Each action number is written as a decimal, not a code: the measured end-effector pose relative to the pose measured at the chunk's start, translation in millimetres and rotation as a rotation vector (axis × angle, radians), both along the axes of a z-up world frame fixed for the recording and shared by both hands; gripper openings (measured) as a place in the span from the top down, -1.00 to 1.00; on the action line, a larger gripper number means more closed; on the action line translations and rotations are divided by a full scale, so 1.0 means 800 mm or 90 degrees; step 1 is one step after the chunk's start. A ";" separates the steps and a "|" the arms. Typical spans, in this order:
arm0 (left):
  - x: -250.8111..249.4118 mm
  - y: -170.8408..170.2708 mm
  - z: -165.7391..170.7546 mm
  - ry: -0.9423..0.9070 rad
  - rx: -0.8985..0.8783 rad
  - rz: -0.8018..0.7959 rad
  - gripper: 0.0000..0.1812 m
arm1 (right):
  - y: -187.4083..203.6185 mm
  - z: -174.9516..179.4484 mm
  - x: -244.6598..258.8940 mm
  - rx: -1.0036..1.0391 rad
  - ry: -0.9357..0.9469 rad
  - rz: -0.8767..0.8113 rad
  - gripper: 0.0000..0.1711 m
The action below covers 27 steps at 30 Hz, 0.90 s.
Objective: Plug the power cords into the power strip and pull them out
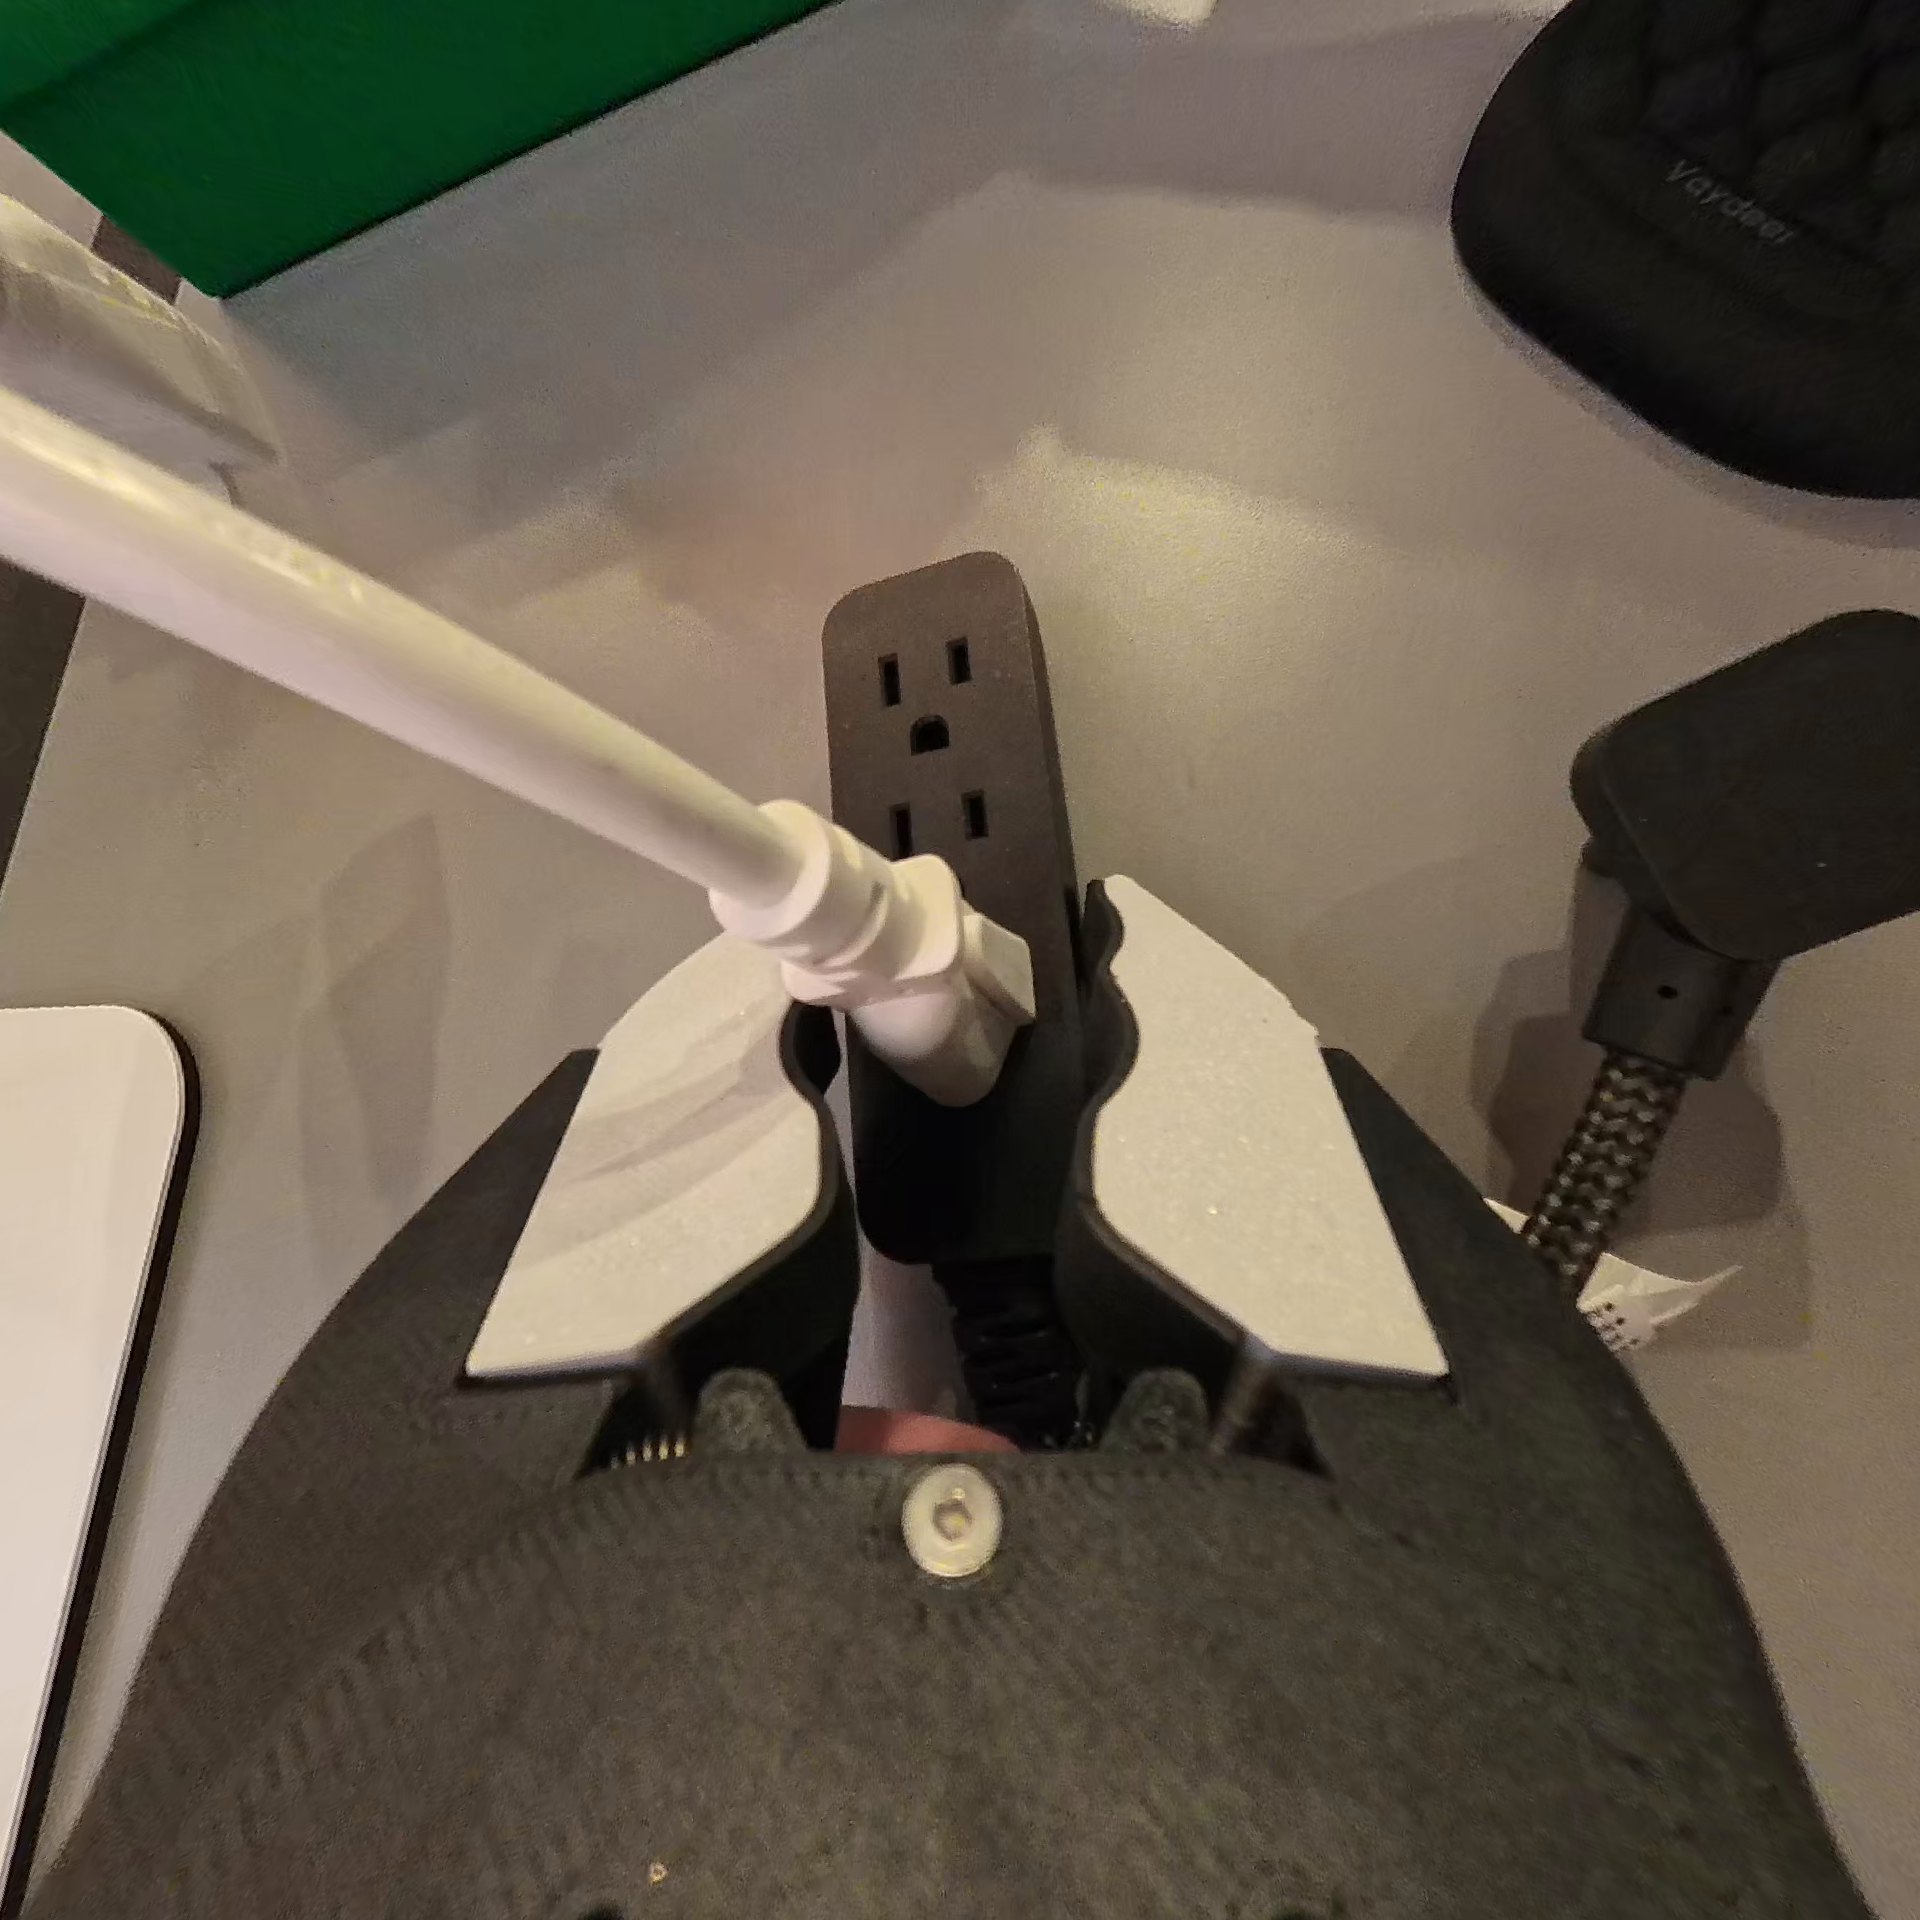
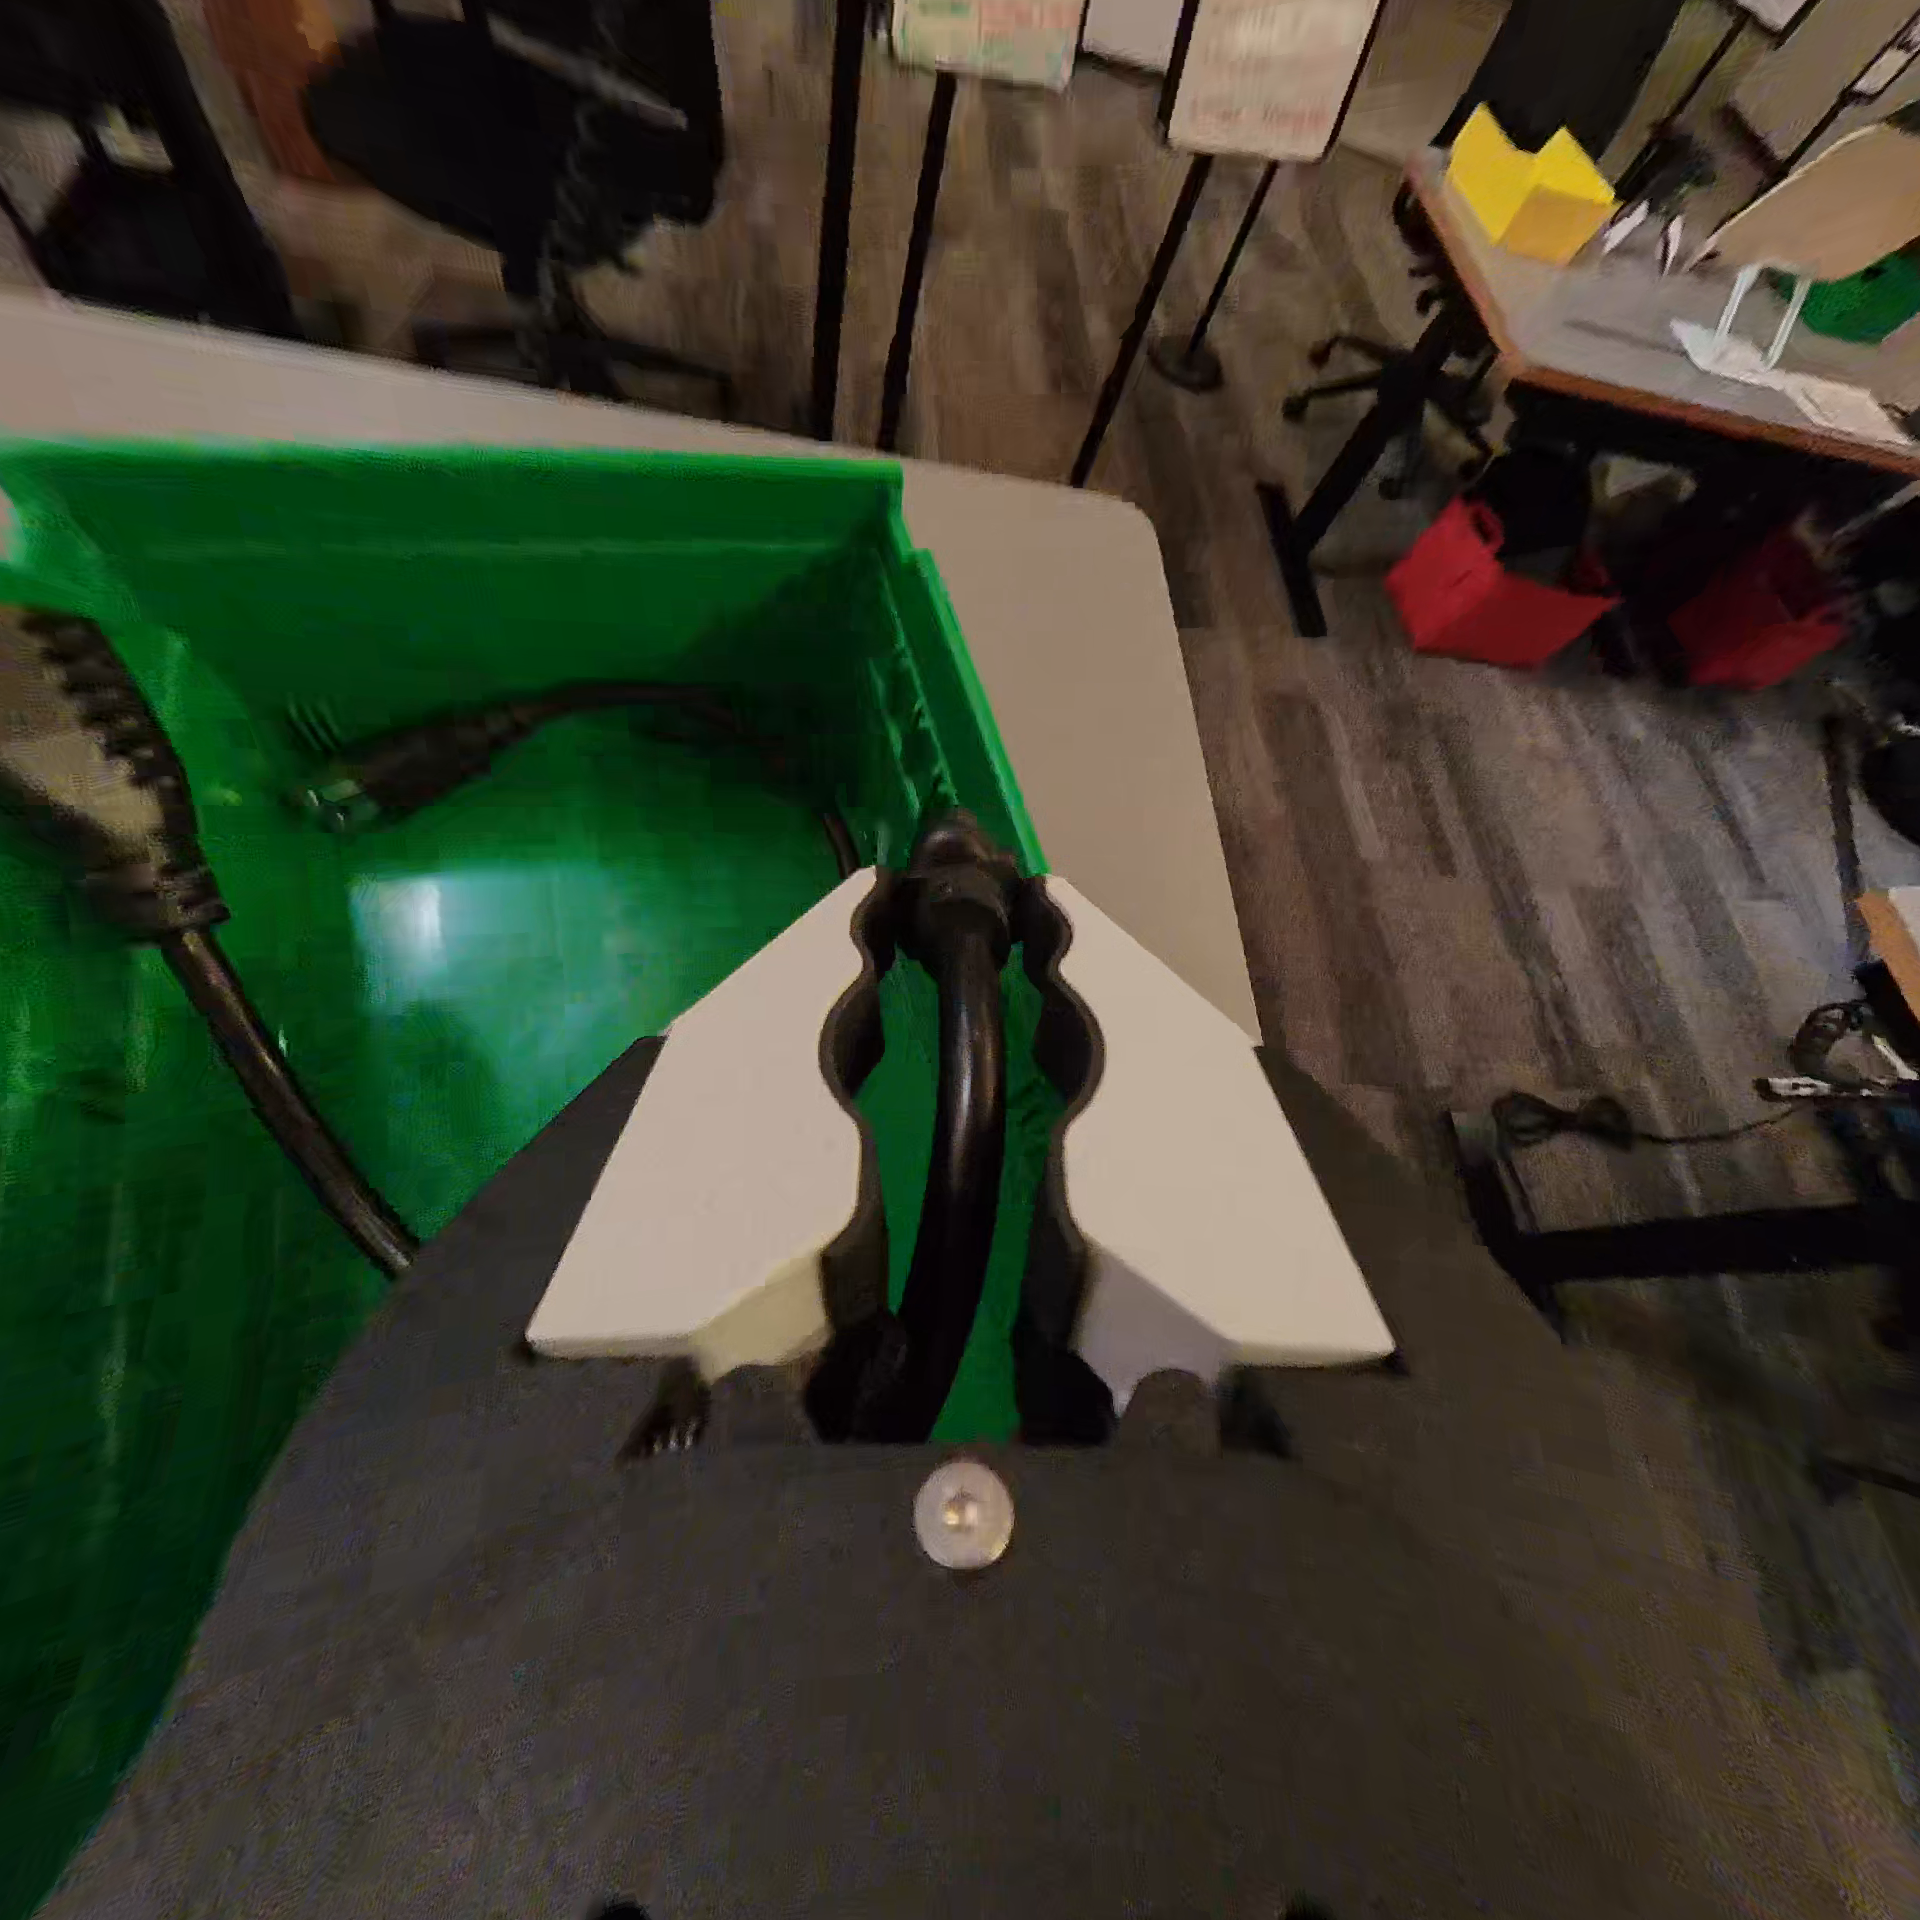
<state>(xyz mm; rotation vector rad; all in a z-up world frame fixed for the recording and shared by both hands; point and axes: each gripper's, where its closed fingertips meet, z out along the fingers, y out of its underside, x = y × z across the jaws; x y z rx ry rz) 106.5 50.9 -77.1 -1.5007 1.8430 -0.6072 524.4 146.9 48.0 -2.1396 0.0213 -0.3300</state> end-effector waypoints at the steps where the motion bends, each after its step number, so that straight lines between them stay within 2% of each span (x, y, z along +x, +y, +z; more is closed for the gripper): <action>1: 0.000 0.000 0.000 0.000 -0.001 0.000 0.52 | -0.004 -0.013 -0.002 -0.043 -0.031 0.008 0.73; 3: 0.000 0.000 0.000 0.000 -0.004 0.000 0.52 | -0.013 -0.034 0.001 -0.113 -0.113 0.008 0.70; 4: 0.000 0.000 0.000 0.000 -0.005 0.000 0.52 | -0.016 -0.044 -0.004 -0.144 -0.140 0.028 0.58; 5: 0.000 0.000 0.000 0.000 -0.005 0.000 0.52 | -0.019 -0.050 -0.009 -0.175 -0.161 0.043 0.42; 7: 0.000 0.001 0.000 0.000 -0.004 0.000 0.52 | -0.027 -0.056 -0.013 -0.233 -0.166 0.054 -0.03; 9: 0.000 0.001 0.000 0.000 -0.003 0.000 0.52 | -0.029 -0.038 -0.028 -0.225 -0.167 0.095 -0.02; 11: 0.000 0.001 0.000 0.000 -0.003 0.000 0.52 | -0.033 -0.017 -0.041 -0.229 -0.165 0.122 -0.10; 13: 0.000 0.001 0.000 0.000 -0.004 0.000 0.51 | -0.034 0.018 -0.060 -0.203 -0.178 0.146 -0.08; 14: 0.000 0.001 0.000 0.001 -0.003 0.000 0.51 | -0.037 0.038 -0.080 -0.181 -0.183 0.166 0.01; 15: 0.000 0.002 -0.001 0.004 -0.001 0.002 0.50 | -0.043 0.052 -0.111 -0.172 -0.170 0.205 0.15; 20: -0.007 0.005 -0.004 0.016 -0.016 -0.001 0.41 | -0.094 0.086 -0.300 -0.146 -0.099 0.415 0.28; 23: -0.015 0.008 -0.002 0.011 -0.027 0.001 0.34 | -0.134 0.049 -0.399 -0.192 -0.033 0.525 0.33; 27: -0.028 0.013 0.002 0.008 -0.045 0.001 0.37 | -0.163 -0.021 -0.468 -0.253 0.034 0.573 0.38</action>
